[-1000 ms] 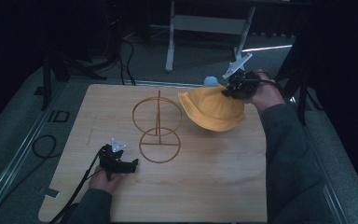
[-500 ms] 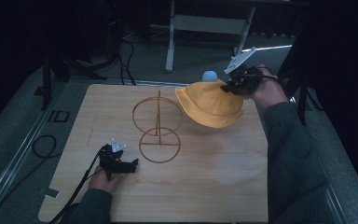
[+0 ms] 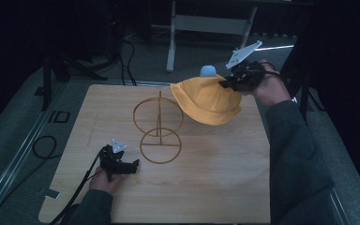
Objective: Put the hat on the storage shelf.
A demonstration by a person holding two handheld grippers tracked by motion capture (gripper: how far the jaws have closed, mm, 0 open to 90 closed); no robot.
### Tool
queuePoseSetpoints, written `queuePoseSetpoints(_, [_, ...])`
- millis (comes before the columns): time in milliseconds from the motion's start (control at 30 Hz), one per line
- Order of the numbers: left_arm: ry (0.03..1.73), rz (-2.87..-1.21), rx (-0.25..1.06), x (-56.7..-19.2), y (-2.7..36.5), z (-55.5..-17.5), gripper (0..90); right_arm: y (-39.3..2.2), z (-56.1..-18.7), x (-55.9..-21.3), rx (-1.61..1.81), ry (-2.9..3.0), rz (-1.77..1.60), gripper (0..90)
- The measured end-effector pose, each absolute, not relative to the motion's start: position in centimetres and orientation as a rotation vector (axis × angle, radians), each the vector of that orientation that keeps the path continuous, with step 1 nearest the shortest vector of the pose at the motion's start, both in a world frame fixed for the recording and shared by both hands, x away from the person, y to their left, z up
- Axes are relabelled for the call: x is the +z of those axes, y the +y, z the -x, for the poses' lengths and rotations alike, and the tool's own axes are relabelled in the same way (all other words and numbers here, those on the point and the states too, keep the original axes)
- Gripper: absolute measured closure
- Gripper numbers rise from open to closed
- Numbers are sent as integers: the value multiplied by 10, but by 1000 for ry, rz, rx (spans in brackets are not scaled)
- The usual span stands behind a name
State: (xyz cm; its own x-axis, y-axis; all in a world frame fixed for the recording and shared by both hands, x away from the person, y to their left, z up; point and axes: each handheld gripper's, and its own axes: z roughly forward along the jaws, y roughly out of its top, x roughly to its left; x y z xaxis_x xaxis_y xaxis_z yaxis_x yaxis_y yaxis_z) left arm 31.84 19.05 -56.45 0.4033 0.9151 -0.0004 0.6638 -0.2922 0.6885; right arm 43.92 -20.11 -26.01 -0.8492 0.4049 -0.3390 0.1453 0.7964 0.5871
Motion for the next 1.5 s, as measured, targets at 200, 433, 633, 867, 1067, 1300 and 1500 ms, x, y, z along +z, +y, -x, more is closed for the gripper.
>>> queuePoseSetpoints(200, [1340,-2054,535,-565,191,-318,19,-195,-436,-254,809,2526,-383,840])
queuePoseSetpoints(433, [1340,-2054,535,-564,191,-318,19,-186,-434,-248,821,2532,-360,840])
queuePoseSetpoints(633, [1339,-2055,535,-565,191,-318,19,-173,-436,-246,833,2545,-346,840])
queuePoseSetpoints(867, [1340,-2052,536,-565,190,-318,19,-158,-435,-241,855,2545,-314,841])
queuePoseSetpoints(1067, [1340,-2050,538,-565,190,-318,19,-149,-433,-236,871,2541,-278,840])
queuePoseSetpoints(1300, [1340,-2050,537,-565,190,-318,19,-141,-432,-234,880,2545,-256,840])
queuePoseSetpoints(1500, [1339,-2053,537,-565,191,-318,19,-135,-430,-231,890,2548,-236,840])
